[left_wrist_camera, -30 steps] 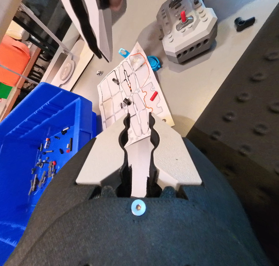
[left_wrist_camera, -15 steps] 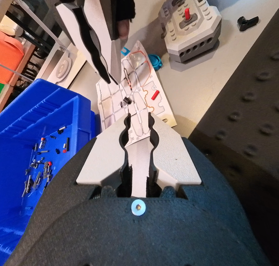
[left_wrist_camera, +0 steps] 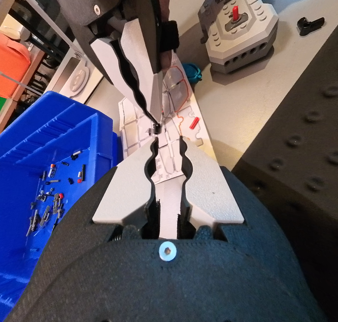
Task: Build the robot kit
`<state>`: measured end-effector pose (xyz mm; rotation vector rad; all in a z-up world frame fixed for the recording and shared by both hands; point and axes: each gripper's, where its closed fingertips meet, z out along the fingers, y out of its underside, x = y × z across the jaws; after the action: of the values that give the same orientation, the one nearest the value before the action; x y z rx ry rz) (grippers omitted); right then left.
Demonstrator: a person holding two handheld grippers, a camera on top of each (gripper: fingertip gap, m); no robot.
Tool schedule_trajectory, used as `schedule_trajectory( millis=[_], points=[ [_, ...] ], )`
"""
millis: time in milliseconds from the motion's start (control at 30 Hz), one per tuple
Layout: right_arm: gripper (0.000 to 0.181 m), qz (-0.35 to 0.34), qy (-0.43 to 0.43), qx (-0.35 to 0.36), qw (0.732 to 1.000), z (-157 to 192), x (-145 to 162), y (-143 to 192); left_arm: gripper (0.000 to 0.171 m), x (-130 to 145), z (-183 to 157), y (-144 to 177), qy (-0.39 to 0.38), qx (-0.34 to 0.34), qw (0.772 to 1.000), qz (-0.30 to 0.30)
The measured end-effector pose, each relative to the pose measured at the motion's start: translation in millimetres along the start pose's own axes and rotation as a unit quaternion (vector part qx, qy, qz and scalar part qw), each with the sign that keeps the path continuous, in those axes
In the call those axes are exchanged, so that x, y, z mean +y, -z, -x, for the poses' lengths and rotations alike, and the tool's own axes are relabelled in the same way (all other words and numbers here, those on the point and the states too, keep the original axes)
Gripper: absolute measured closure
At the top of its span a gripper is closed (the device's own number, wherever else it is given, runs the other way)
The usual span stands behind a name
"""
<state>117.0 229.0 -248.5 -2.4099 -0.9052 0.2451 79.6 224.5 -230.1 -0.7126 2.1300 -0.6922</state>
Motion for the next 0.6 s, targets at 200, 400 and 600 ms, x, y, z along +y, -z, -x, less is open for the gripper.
schedule_trajectory(
  millis=[200,400,600],
  points=[
    [0.176,-0.019,-0.002,0.002,1.0,1.0,-4.9,5.9,0.151,5.1,4.9,-0.6,0.006,-0.005,1.0,0.006],
    [0.164,-0.005,0.008,-0.003,1.0,-4.4,-4.1,-0.8,0.151,7.7,5.2,-1.5,0.005,-0.007,1.0,0.011],
    [0.176,0.008,0.009,-0.004,1.0,-3.5,1.2,-7.4,0.152,8.4,7.6,-0.4,0.012,-0.012,1.0,0.007]
  ],
)
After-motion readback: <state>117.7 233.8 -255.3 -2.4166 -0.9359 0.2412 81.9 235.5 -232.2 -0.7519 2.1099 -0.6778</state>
